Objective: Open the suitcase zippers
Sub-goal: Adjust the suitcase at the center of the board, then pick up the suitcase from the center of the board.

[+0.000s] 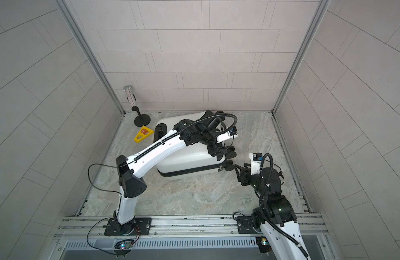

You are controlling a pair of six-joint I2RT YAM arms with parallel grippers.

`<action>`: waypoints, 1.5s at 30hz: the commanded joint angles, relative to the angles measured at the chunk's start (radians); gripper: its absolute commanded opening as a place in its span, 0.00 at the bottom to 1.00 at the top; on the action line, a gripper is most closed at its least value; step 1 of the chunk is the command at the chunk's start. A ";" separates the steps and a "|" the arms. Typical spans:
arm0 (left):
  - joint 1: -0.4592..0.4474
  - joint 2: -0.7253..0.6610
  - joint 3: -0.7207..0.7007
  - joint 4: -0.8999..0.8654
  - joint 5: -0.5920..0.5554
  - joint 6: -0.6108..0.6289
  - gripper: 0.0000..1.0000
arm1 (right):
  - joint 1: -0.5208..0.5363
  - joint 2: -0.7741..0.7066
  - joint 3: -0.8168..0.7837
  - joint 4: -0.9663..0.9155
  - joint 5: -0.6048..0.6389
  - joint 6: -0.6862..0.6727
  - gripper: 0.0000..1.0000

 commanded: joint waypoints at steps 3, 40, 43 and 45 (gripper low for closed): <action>-0.026 0.076 0.105 -0.068 0.000 0.013 0.69 | -0.002 -0.009 -0.019 0.018 -0.018 0.023 0.59; -0.047 0.054 0.014 -0.335 -0.366 0.262 0.55 | -0.002 0.034 -0.075 0.169 -0.081 0.080 0.58; -0.049 0.097 0.085 -0.324 -0.359 0.228 0.64 | -0.002 0.034 -0.069 0.171 -0.077 0.077 0.58; -0.050 0.129 0.131 -0.318 -0.349 0.217 0.67 | -0.002 0.033 -0.067 0.171 -0.079 0.077 0.58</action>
